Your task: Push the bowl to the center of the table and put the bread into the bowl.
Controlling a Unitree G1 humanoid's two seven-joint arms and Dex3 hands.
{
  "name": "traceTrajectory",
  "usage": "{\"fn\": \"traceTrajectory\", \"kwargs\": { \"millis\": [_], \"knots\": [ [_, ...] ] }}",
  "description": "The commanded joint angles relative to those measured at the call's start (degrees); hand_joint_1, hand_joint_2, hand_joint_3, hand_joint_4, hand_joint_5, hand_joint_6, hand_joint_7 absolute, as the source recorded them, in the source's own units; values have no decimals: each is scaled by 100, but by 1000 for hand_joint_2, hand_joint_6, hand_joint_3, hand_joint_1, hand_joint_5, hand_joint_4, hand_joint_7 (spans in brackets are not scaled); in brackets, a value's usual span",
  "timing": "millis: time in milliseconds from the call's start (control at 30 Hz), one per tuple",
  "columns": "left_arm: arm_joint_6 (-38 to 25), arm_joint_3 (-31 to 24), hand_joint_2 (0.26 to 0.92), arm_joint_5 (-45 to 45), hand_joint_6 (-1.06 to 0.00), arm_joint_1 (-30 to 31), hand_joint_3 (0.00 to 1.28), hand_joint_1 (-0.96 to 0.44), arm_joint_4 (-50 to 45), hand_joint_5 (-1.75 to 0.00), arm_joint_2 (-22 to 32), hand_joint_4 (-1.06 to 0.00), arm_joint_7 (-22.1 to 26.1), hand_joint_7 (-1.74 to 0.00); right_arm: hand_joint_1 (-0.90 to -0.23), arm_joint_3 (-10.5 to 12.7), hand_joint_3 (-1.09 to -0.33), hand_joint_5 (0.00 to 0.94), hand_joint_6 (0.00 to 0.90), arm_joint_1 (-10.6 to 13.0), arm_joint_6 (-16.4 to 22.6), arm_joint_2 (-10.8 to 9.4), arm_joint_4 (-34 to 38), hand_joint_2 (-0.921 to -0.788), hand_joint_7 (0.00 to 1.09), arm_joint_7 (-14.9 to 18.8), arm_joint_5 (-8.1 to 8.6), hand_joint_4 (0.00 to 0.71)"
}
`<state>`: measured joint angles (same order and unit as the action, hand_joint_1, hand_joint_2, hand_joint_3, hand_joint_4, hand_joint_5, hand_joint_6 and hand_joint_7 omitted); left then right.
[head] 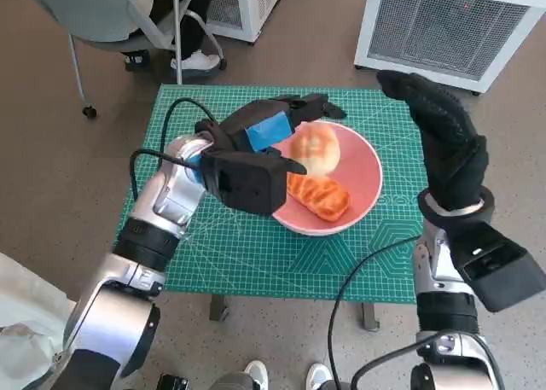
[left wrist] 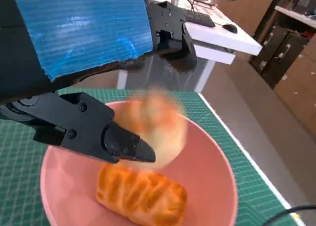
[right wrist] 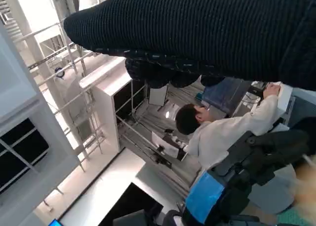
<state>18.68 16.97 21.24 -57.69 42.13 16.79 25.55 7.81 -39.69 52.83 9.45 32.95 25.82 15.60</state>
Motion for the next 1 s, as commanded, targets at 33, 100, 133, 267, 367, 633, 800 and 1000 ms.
{"fn": "traceTrajectory", "kwargs": {
  "millis": [33, 100, 133, 267, 367, 633, 800, 1000],
  "knots": [
    [46, -211, 919, -295, -1, 112, 46, -448, -68, 0, -31, -6, -42, -365, -616, 45, -762, 11, -1, 18, -26, 46, 81, -921, 675, -10, -5, 322],
    [82, -304, 920, -402, 0, 180, 54, -465, -108, 1, -53, -2, -119, -338, -616, 54, -762, 11, -1, -15, -46, 38, 92, -921, 676, -15, 5, 322],
    [129, -372, 920, -478, 0, 225, 61, -475, -123, 1, -72, -1, -174, -322, -617, 60, -761, 11, -1, -35, -63, 33, 90, -921, 676, -21, 13, 322],
    [268, -585, 921, -750, 0, 365, 105, -500, -189, 1, -129, 1, -303, -293, -617, 80, -759, 11, -1, -95, -110, 22, 86, -921, 691, -36, 34, 323],
    [407, -736, 921, -940, -2, 464, 145, -505, -249, 1, -168, 1, -403, -286, -617, 98, -757, 11, -1, -132, -146, 12, 76, -921, 694, -40, 57, 323],
    [706, -1260, 921, -1659, -69, 699, 195, -489, -424, -31, -317, -98, -472, -289, -602, 127, -755, 11, -1, -216, -237, -11, 8, -921, 699, -164, -5, 324],
    [798, -1641, 921, -2218, -121, 1005, 207, -473, -908, -43, -504, -174, -581, -278, -596, 110, -756, 10, -1, -236, -398, -1, -161, -921, 719, -280, -57, 324],
    [1005, -1903, 921, -2702, -157, 1362, 229, -426, -1527, -47, -843, -221, -793, -276, -594, 110, -756, 9, -1, -258, -655, 16, -399, -921, 726, -450, -103, 323]
  ]
}}
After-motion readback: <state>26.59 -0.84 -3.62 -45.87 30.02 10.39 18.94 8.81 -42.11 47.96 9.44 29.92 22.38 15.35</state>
